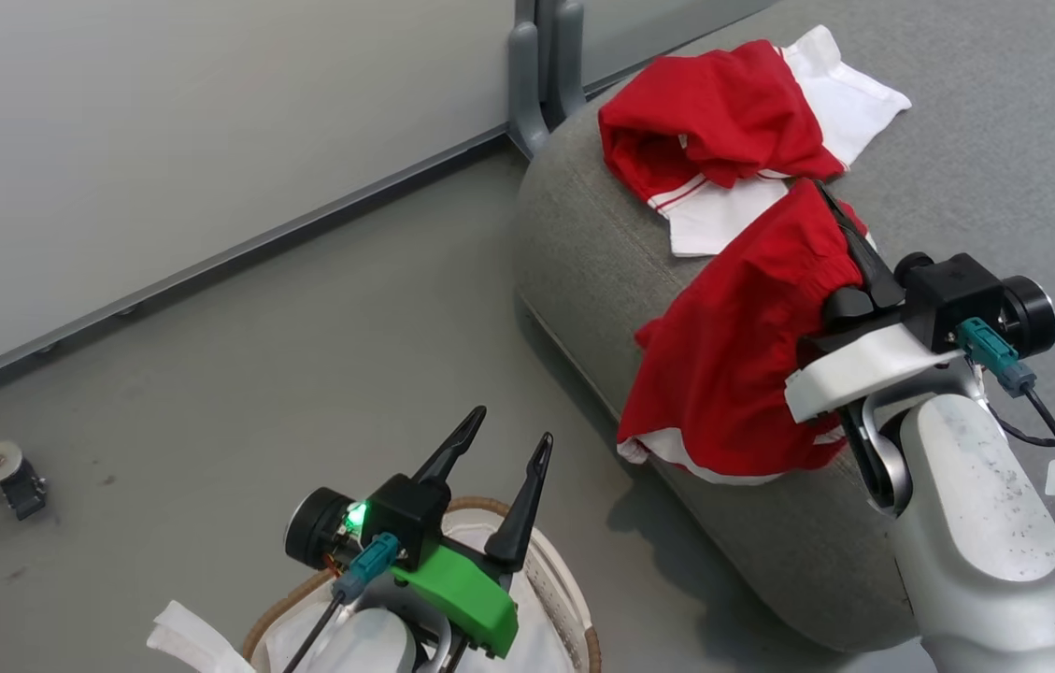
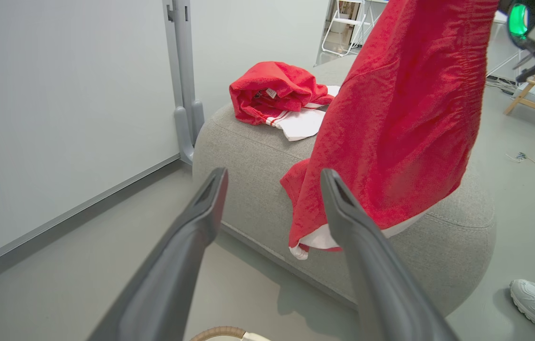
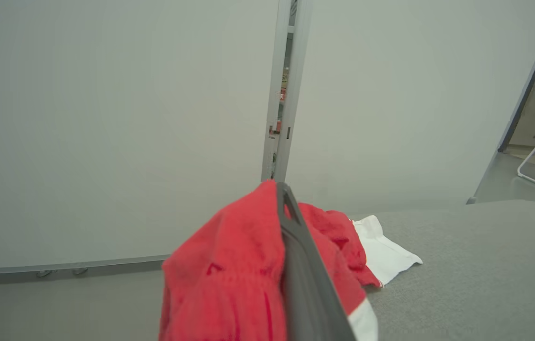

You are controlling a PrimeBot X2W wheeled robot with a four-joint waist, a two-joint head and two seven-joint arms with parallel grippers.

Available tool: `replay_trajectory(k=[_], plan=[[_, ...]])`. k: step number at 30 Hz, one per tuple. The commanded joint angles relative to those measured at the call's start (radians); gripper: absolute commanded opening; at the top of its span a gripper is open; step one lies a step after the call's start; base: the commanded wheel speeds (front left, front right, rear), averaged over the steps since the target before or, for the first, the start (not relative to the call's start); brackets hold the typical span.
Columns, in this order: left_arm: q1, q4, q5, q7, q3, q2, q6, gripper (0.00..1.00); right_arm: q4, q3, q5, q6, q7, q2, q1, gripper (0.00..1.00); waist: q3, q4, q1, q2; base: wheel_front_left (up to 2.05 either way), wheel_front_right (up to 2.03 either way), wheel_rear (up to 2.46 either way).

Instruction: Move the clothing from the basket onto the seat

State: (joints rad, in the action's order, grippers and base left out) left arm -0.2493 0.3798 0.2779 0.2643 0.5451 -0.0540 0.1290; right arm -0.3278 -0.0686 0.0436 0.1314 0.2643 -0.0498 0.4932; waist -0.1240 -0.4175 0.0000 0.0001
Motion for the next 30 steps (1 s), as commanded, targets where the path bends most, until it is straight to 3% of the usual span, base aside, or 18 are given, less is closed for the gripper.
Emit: replay_trajectory(k=[1, 12, 18, 22, 30], plan=[[-0.021, -0.001, -0.012, 0.000, 0.002, -0.009, 0.002, 1.00, 0.006, 0.007, -0.004, -0.001, 0.000, -0.001, 0.004, 0.00, -0.059, -0.058, 0.0000, -0.0001, 0.00, 0.00, 0.00], [-0.056, -0.016, 0.011, 0.000, 0.039, -0.025, 0.002, 1.00, 0.006, 0.054, -0.029, -0.001, 0.000, -0.002, 0.015, 0.00, -0.110, -0.011, 0.0000, -0.0001, 0.00, 0.00, 0.00], [-0.065, -0.025, 0.006, 0.000, 0.036, -0.033, 0.003, 1.00, 0.007, 0.079, -0.088, -0.001, 0.000, -0.014, 0.110, 0.00, -0.145, 0.034, 0.0000, -0.0001, 0.00, 0.00, 0.00], [-0.072, -0.030, -0.003, 0.000, 0.034, -0.040, 0.003, 1.00, -0.003, 0.109, -0.109, -0.001, 0.000, -0.081, 0.230, 0.00, -0.170, 0.061, 0.0000, -0.0001, 0.00, 0.00, 0.00], [-0.089, -0.044, -0.019, 0.000, 0.033, -0.053, 0.003, 1.00, -0.109, 0.183, -0.140, -0.001, -0.004, -0.304, 0.539, 0.00, -0.239, 0.121, 0.0000, -0.0001, 0.00, 0.00, 0.00]])
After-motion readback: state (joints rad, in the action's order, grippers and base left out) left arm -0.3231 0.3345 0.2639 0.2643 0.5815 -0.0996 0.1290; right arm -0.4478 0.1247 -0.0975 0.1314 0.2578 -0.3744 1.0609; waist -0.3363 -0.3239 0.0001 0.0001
